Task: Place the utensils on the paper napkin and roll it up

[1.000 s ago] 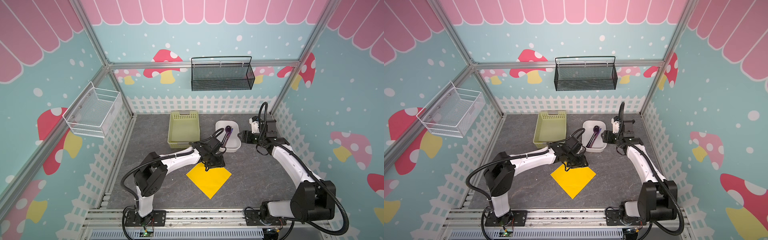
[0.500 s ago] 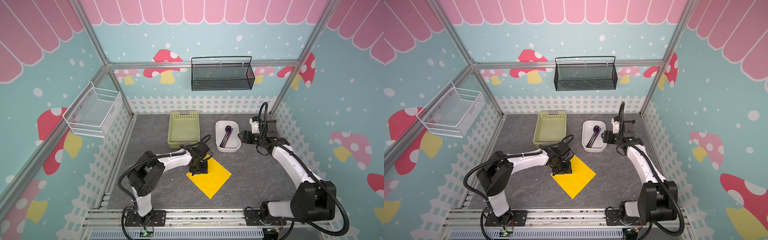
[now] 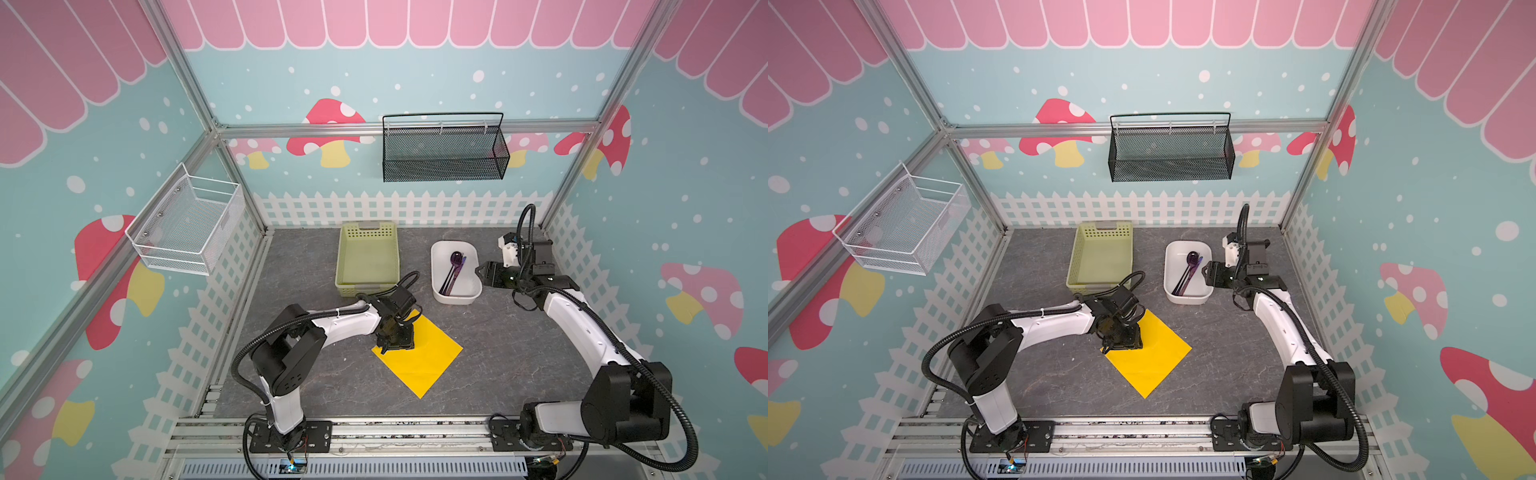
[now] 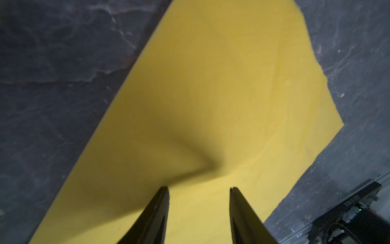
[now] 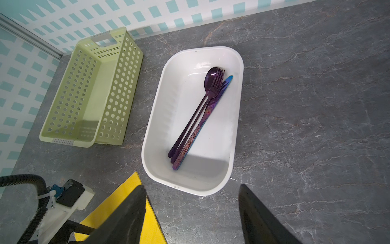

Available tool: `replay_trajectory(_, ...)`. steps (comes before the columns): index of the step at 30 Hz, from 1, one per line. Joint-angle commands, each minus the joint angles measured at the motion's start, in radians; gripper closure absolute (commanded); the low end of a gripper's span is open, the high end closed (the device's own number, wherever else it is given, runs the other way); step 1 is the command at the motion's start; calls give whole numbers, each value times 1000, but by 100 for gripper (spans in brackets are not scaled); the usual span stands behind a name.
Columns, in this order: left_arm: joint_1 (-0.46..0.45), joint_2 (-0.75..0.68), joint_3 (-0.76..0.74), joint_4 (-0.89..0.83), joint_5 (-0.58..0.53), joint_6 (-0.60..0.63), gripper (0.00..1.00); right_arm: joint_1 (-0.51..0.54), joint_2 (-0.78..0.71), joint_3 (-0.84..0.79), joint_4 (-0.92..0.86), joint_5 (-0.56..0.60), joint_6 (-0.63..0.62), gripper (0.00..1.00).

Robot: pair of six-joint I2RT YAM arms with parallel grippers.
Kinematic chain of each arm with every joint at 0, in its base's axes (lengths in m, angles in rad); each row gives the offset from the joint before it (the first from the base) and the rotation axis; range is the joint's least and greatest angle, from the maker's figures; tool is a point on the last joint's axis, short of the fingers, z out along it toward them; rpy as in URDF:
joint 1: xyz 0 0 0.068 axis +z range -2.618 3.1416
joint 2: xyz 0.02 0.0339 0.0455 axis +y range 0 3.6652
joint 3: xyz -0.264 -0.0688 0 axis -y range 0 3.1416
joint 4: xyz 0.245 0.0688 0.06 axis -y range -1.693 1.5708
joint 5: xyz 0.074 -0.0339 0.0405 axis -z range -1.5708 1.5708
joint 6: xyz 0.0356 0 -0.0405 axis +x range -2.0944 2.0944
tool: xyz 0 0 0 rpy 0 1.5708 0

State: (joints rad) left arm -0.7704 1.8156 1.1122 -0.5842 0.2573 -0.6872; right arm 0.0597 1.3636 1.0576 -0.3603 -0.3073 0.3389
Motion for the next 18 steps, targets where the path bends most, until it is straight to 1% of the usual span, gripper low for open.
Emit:
replay_trajectory(1,16,-1,-29,-60,-32,32,50,0,15,13,-14,-14,-18,29)
replay_trajectory(7,19,21,21,-65,-13,65,50,3,70,24,9,-49,-9,34)
replay_trajectory(9,19,16,37,-65,-5,70,50,9,93,36,13,-56,-6,37)
replay_trajectory(13,20,-26,78,-90,-4,82,50,33,146,80,9,-55,-9,45)
replay_trajectory(16,28,-74,121,-131,-14,103,49,42,210,147,-38,-32,15,48)
replay_trajectory(18,45,-107,141,-154,-19,116,49,51,262,197,-69,-20,11,53)
